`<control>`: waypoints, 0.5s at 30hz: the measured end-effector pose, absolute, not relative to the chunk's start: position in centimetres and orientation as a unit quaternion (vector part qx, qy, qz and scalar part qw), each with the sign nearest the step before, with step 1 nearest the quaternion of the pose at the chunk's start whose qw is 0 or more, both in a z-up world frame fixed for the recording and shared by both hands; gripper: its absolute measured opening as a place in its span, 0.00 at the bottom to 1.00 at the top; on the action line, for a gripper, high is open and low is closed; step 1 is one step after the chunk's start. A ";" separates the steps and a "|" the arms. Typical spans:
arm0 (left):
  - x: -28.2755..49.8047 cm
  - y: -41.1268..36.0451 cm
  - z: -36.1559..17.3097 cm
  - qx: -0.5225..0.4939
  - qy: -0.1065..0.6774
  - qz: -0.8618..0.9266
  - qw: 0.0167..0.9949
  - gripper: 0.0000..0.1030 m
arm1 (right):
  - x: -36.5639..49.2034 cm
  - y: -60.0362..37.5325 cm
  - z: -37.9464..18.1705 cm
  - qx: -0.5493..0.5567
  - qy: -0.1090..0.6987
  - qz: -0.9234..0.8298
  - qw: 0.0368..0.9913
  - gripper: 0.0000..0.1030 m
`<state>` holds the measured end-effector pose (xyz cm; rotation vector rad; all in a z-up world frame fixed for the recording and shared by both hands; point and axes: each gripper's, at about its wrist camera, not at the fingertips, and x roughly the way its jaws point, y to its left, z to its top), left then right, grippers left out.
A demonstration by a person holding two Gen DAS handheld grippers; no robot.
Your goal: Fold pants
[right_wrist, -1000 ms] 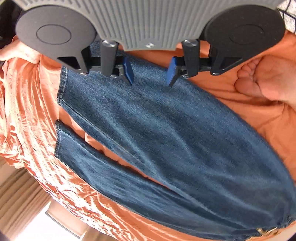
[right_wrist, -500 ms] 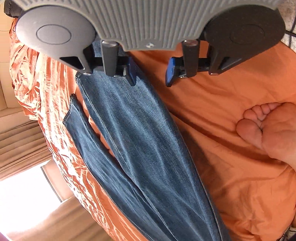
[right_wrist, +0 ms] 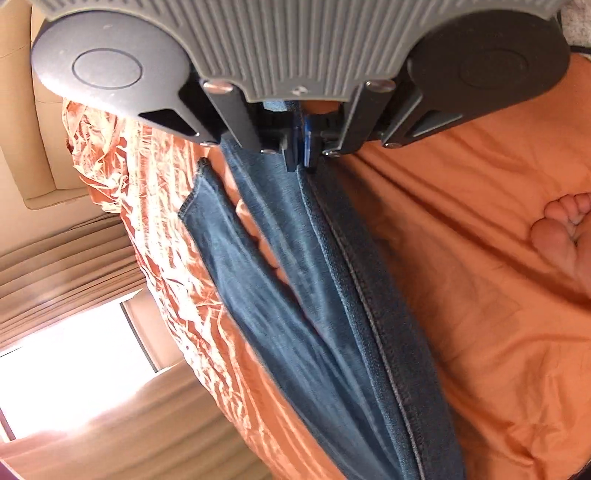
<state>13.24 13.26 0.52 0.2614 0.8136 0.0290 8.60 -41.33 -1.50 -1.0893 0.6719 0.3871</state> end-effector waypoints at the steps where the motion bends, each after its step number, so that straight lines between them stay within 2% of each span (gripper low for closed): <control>1: 13.5 13.2 0.9 0.130 0.390 0.017 0.912 0.06 | 9.4 -41.2 -0.8 -0.503 0.307 0.173 0.789 0.00; 9: 19.0 12.8 3.9 0.186 0.363 0.037 0.912 0.06 | 18.8 -39.7 4.4 -0.483 0.285 0.138 0.816 0.00; 15: 26.4 13.1 4.0 0.214 0.365 0.056 0.905 0.06 | 28.3 -37.6 4.8 -0.477 0.293 0.123 0.819 0.00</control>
